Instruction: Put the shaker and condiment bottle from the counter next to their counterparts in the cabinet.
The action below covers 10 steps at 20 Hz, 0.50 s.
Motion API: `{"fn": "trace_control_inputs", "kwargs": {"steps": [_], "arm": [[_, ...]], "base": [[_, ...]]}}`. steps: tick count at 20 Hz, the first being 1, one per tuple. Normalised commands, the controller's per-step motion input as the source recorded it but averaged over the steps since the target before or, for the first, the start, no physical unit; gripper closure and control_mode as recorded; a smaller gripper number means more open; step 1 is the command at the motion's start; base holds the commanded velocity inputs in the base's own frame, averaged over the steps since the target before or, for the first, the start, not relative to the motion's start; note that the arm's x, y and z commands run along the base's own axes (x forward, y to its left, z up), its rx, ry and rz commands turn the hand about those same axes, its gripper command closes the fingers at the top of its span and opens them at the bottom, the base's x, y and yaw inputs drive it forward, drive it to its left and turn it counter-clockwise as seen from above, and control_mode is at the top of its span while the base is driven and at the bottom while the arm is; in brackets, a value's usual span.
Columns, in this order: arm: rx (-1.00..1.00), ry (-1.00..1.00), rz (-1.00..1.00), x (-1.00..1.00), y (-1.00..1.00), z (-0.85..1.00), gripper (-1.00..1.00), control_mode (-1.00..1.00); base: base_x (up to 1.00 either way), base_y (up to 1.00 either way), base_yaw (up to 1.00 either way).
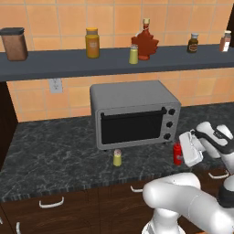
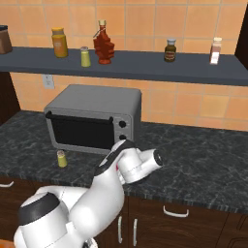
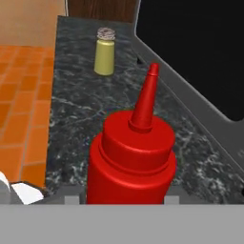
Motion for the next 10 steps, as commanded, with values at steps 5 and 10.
{"fn": "trace_control_inputs", "kwargs": {"steps": [5, 10], "arm": [[0.0, 0.05, -0.03, 0.0, -0.07, 0.69, 1.0, -1.0], [0.0, 0.07, -0.13, -0.04, -0.06, 0.83, 1.0, -1.0]], "base": [[0.0, 0.0, 0.0], [0.0, 0.0, 0.0]]}}
